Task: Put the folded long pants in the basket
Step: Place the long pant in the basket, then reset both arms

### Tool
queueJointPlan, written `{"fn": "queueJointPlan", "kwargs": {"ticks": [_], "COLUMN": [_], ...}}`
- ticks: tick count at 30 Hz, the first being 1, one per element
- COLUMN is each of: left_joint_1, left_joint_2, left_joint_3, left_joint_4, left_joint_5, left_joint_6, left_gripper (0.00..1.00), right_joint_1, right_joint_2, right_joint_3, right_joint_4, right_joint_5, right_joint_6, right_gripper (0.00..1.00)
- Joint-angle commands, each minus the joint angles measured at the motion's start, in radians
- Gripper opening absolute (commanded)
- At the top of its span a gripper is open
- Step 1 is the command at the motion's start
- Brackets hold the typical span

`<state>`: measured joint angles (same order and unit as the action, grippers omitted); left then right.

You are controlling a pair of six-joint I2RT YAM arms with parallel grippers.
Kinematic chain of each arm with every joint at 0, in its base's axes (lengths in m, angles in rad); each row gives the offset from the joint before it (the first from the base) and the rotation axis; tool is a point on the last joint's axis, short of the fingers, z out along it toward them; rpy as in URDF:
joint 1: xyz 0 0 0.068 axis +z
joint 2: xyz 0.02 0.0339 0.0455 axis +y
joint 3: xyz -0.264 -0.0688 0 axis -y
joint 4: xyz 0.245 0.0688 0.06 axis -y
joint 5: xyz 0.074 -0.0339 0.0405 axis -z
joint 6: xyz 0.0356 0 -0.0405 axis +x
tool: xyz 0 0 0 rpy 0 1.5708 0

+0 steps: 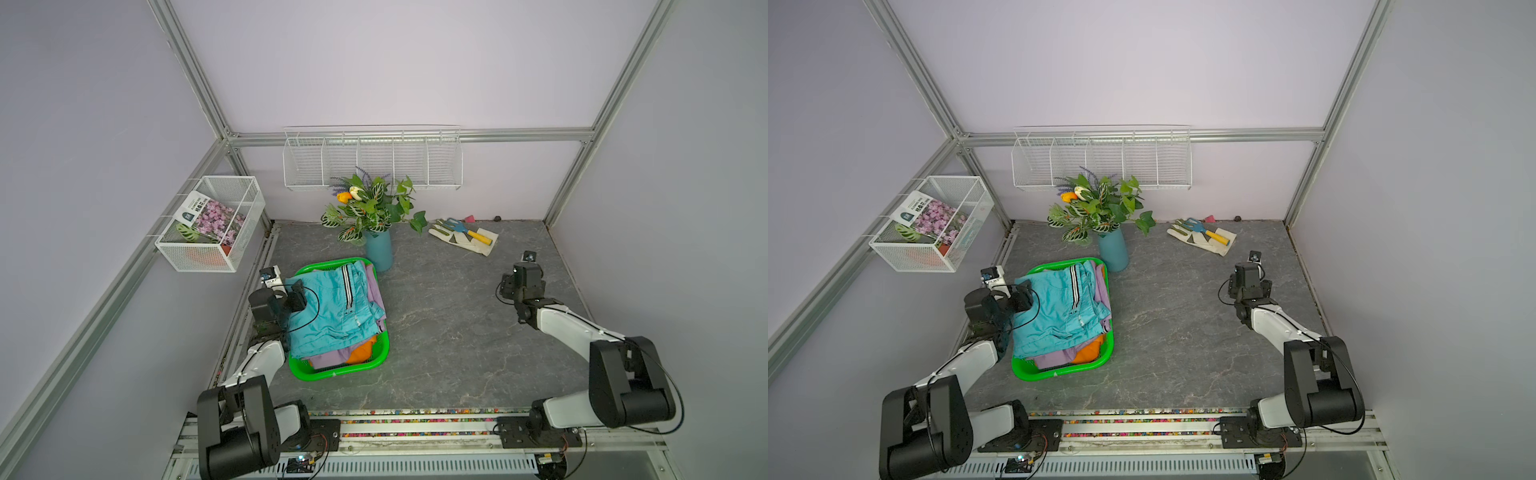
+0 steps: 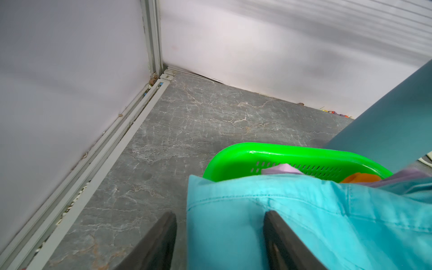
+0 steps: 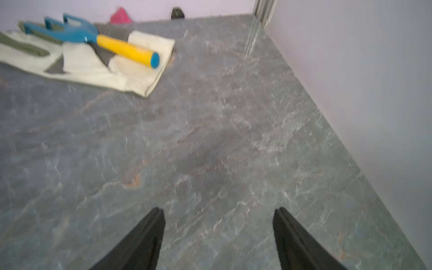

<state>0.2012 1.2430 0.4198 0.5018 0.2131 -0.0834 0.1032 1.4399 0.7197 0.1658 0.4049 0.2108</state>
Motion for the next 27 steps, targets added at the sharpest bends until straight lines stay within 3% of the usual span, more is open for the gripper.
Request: {"fn": "queueJointPlan", "kwargs": {"ticks": [1, 4, 8, 14, 18, 19, 20, 23, 25, 27], "left_joint_1": [-0.001, -0.002, -0.002, -0.004, -0.025, -0.034, -0.043, -0.07, -0.071, -0.071], "left_joint_2": [0.024, 0.027, 0.025, 0.103, 0.144, 0.148, 0.148, 0.121, 0.097, 0.073], "left_joint_3": [0.029, 0.05, 0.03, 0.075, 0.1, 0.102, 0.107, 0.136, 0.167, 0.125], "left_joint_4": [0.133, 0.084, 0.135, 0.142, 0.207, 0.21, 0.201, 0.066, -0.097, -0.133], "left_joint_5": [0.067, 0.207, 0.26, 0.355, 0.269, 0.218, 0.178, 0.095, 0.08, 0.078], "left_joint_6": [0.056, 0.095, 0.097, 0.079, 0.061, 0.056, 0.056, 0.105, 0.122, 0.145], "left_gripper": [0.64, 0.63, 0.63, 0.64, 0.64, 0.64, 0.64, 0.64, 0.64, 0.64], "right_joint_1": [0.002, 0.003, 0.002, 0.002, -0.002, -0.005, -0.012, -0.019, -0.031, -0.031], "right_joint_2": [0.021, 0.022, -0.012, -0.026, 0.089, 0.116, 0.12, 0.092, 0.088, 0.088], "right_joint_3": [0.012, 0.02, -0.047, -0.258, -0.325, -0.343, -0.355, -0.321, -0.314, -0.315], "right_joint_4": [0.116, 0.091, 0.104, 0.468, 0.672, 0.756, 0.781, 0.669, 0.65, 0.651], "right_joint_5": [-0.071, -0.086, -0.056, -0.097, -0.133, -0.147, -0.167, -0.171, -0.189, -0.189], "right_joint_6": [-0.077, -0.113, -0.141, -0.174, -0.188, -0.192, -0.196, -0.18, -0.174, -0.175], "right_gripper": [0.77, 0.76, 0.77, 0.76, 0.78, 0.84, 0.96, 0.99, 0.99, 0.99]}}
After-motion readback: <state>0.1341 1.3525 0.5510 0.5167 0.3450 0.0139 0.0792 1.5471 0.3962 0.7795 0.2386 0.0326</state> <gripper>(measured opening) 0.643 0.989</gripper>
